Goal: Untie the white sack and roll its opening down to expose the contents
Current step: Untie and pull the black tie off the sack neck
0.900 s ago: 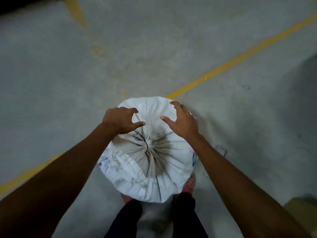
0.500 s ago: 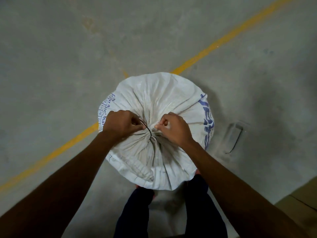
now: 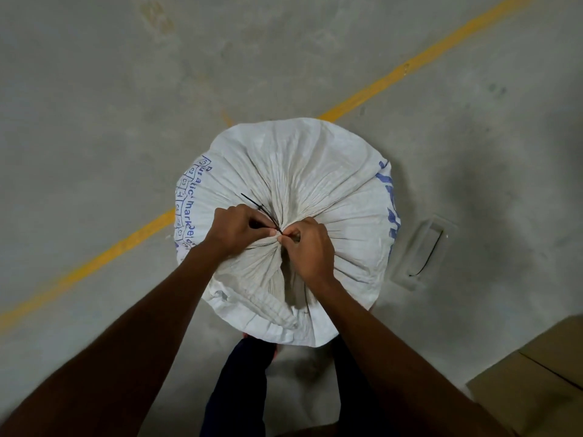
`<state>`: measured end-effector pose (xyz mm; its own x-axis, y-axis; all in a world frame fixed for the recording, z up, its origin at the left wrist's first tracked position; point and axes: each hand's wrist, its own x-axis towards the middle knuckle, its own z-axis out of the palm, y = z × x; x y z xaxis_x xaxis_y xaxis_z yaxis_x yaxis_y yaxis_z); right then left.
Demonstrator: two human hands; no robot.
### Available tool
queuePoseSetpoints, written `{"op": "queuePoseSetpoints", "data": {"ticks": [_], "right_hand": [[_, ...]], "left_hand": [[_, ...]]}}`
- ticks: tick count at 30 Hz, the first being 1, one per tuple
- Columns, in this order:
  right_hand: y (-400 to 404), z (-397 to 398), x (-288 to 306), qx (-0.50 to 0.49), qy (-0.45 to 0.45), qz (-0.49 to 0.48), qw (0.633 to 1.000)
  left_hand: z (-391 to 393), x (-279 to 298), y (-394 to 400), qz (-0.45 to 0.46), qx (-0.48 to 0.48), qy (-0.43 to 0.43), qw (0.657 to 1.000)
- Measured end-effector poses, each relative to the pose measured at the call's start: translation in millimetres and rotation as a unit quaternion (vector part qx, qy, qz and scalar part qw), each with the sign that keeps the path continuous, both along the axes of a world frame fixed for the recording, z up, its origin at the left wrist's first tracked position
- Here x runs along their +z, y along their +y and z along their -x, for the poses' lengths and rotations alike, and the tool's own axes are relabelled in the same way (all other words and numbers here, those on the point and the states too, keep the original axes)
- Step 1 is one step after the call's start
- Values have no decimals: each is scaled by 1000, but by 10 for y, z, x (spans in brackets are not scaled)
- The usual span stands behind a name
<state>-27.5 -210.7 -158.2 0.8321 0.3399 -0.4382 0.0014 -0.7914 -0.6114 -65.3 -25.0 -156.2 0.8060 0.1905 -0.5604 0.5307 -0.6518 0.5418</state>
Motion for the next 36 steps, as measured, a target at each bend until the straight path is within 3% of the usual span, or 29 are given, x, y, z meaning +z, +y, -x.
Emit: {"op": "queuePoseSetpoints", "data": {"ticks": [3,8,14,20,26,33,36], "right_hand": [[65,75,-44,-26,7,27,999],[142,59,-163,-50,97,20,994],[-334,-75,-271,-34,217,-106,970],[-733,-24,-286,49,187,-180,964],[-917,-96,-221,16,262,-241,934],[-1135,-142,-138,-47,290,-302,907],[-1062,-205,-105,-70,299,-289,907]], "left_hand": [[45,-58,-5,7,11,-3,1000],[144,-132,-15,-5,26,-6,1000],[147,-206,-131,-1,33,-48,998],[144,-168,-278,-53,-2,-58,997],[108,-107,-307,-59,11,-36,998],[28,-114,-344,-81,8,-32,996],[18,-81,-332,-38,69,-71,994]]}}
